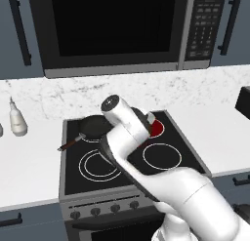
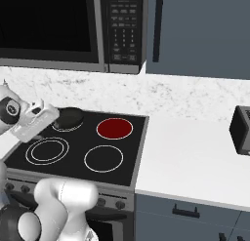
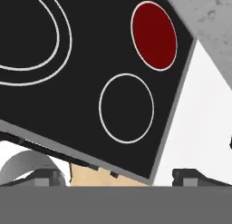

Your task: Turn off the rear right burner of the stove.

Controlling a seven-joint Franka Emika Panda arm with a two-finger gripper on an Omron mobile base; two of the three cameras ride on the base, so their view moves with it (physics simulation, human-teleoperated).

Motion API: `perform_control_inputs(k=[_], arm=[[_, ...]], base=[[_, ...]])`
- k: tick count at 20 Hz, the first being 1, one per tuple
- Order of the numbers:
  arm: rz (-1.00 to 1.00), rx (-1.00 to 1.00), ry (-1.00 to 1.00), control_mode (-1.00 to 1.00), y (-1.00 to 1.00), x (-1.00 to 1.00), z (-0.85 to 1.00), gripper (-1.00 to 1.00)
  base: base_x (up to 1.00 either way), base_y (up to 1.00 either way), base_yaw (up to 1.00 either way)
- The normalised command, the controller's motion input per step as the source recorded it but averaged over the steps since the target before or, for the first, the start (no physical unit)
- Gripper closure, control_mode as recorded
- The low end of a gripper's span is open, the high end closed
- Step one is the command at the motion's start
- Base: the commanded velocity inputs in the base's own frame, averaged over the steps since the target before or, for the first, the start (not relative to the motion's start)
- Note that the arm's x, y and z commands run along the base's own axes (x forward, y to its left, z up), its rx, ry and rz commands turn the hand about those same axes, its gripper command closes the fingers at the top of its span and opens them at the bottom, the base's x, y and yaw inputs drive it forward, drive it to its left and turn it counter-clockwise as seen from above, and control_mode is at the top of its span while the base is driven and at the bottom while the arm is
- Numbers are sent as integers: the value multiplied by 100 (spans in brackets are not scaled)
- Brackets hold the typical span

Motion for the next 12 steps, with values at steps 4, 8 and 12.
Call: perform_control_inputs(k=[4, 8, 12], arm=[[44, -64, 1, -100, 100, -72, -95, -100], [53, -64, 5, -100, 88, -63, -95, -100], [50, -61, 14, -100, 34, -41, -92, -100]], base=[[0, 0, 0], [0, 0, 0], [0, 0, 0]])
